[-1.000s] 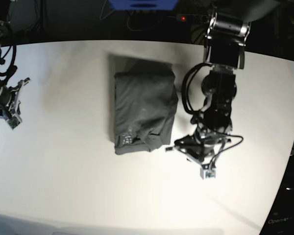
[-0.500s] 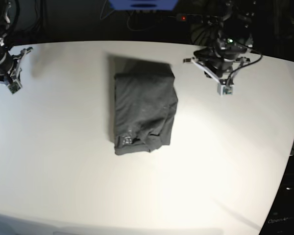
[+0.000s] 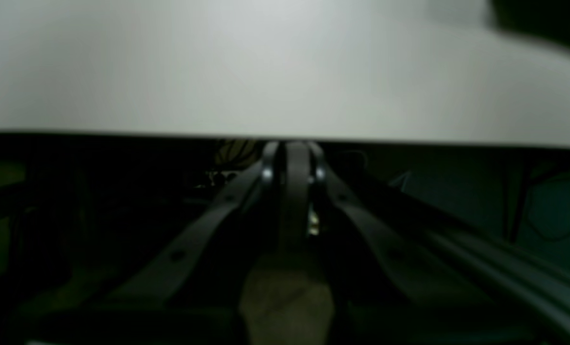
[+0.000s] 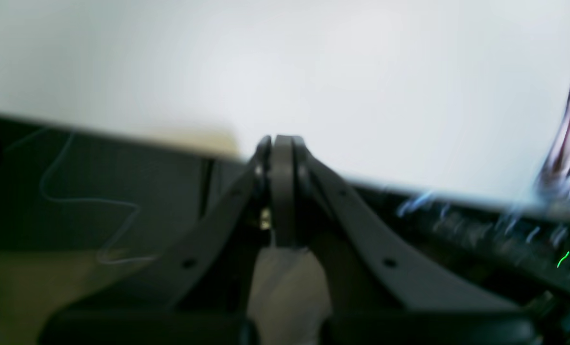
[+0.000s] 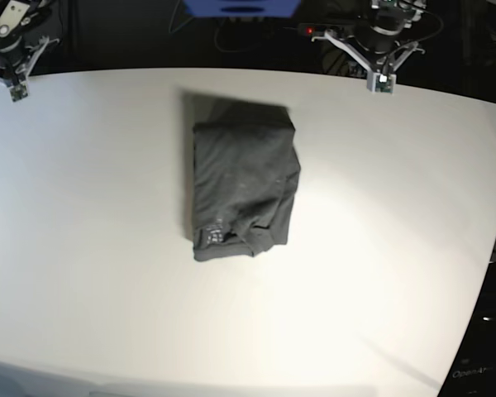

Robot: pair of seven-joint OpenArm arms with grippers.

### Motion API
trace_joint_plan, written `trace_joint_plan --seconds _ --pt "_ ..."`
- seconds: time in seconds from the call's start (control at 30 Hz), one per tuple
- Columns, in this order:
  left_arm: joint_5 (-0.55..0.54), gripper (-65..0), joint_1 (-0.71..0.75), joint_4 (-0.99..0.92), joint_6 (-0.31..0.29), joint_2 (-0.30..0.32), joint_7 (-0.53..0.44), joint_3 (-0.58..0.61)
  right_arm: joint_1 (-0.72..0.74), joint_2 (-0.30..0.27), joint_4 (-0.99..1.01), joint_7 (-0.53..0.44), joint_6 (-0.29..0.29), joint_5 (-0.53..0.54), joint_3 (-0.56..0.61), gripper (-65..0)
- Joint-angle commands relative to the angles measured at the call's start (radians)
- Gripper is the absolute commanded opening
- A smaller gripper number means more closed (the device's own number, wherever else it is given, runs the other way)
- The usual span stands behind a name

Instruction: Fold the T-shirt properly

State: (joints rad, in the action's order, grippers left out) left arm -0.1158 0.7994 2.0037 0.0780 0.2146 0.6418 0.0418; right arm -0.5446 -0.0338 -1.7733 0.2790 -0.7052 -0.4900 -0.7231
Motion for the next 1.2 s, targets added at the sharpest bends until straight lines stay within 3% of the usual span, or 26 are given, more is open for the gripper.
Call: trace_joint_plan --seconds 0.0,0.13,0.27,0.43,0.57,0.7,0.8,0.97,1.07,1.17 --pt "0.001 -62.2 0.035 0.015 -0.002 0.007 -0.023 -0.001 -0.004 -0.001 0.005 -0.027 0.007 -0.002 -0.045 -64.9" --pt "0.005 -62.2 0.087 -0.045 -0.002 0.01 -0.033 -0.001 0.001 -0.001 0.154 -0.11 0.007 -0.003 -0.163 -64.9" --pt "0.005 -62.2 0.061 -0.329 -0.002 0.01 -0.118 0.007 0.042 -0.045 0.47 -0.237 0.007 -0.005 -0.24 -64.9" --pt "0.005 -62.2 -0.082 -0.775 -0.004 0.006 -0.299 0.046 0.162 -0.188 0.999 -0.396 0.007 -0.105 -0.301 -64.9" --pt "-0.003 -62.2 -0.243 -1.144 -0.004 -0.002 -0.446 0.123 0.248 -0.315 1.441 -0.605 0.007 -0.201 -0.301 -64.9" --pt "0.005 -62.2 -0.372 -1.431 -0.004 -0.05 -0.597 0.155 0.314 -0.384 1.673 -0.708 0.007 -0.33 -0.301 -64.9" --pt "-0.002 -62.2 -0.473 -1.648 -0.004 -0.083 -0.695 0.188 0.341 -0.38 1.7 -0.693 0.007 -0.418 -0.301 -64.9" --pt "-0.006 -62.2 -0.613 -1.963 -0.004 -0.126 -0.948 0.183 0.369 -0.314 1.7 -0.617 0.007 -0.525 -0.301 -64.9" --pt "-0.04 -62.2 -0.631 -2.004 -0.004 -0.126 -1.045 0.169 0.37 -0.278 1.7 -0.617 0.078 -0.571 -0.303 -64.6" --pt "-0.098 -62.2 -0.636 -2.004 -0.008 -0.117 -1.068 0.149 0.37 -0.24 1.7 -0.643 0.181 -0.557 -0.31 -64.7"
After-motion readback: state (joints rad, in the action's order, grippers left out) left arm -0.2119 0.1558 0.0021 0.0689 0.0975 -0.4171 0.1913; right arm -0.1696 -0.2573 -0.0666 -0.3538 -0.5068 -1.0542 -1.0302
